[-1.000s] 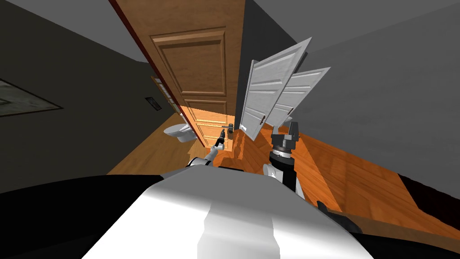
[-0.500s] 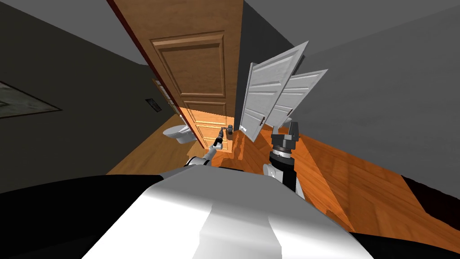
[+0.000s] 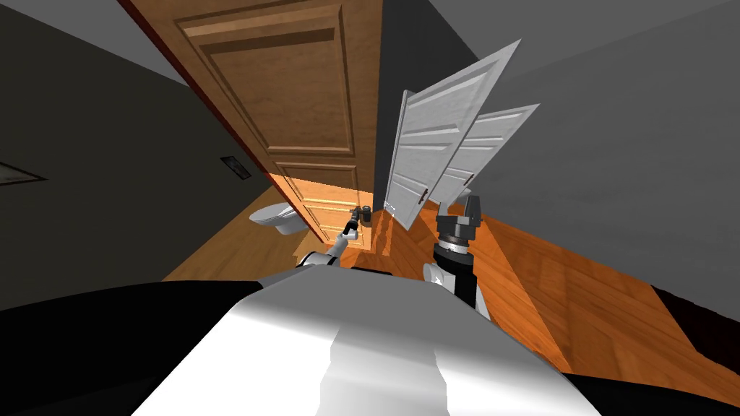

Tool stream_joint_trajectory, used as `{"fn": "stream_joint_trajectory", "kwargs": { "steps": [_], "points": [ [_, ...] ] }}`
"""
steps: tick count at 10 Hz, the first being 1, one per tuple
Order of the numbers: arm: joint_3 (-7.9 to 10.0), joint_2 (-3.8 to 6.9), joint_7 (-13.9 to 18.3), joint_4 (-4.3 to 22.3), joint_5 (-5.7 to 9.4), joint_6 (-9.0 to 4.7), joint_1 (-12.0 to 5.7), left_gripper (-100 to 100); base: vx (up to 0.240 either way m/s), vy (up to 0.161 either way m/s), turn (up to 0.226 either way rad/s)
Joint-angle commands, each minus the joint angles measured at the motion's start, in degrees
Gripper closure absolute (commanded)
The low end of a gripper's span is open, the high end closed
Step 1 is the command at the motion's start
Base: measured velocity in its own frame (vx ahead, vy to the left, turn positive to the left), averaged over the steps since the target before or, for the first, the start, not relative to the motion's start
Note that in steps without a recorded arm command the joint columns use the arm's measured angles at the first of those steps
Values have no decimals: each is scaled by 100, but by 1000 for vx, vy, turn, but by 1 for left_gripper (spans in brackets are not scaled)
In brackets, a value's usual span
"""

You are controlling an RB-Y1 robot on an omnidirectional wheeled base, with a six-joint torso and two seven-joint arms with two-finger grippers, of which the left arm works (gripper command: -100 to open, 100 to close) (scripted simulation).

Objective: Push the door open

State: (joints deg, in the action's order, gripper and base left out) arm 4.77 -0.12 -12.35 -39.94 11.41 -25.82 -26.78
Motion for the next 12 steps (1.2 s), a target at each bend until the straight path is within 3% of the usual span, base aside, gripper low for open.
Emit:
{"fn": "stream_joint_trajectory", "kwargs": {
  "steps": [1, 2, 3, 8, 9, 12],
  "points": [
    [35, -167, -30, 76, 6, -27, -54, -100, 162, -61, -8],
    [10, -81, 5, -3, 4, 17, -11, -100, 51, -27, 25],
    [10, -81, 5, -3, 4, 17, -11, 100, -9, 3, -19],
    [10, -81, 5, -3, 4, 17, -11, 100, -8, 5, -5],
    [103, 65, -22, 7, 42, 25, 1, 100, 87, -95, 25],
    [239, 197, -65, 4, 94, 20, 5, 100, 157, -106, 59]
  ]
}}
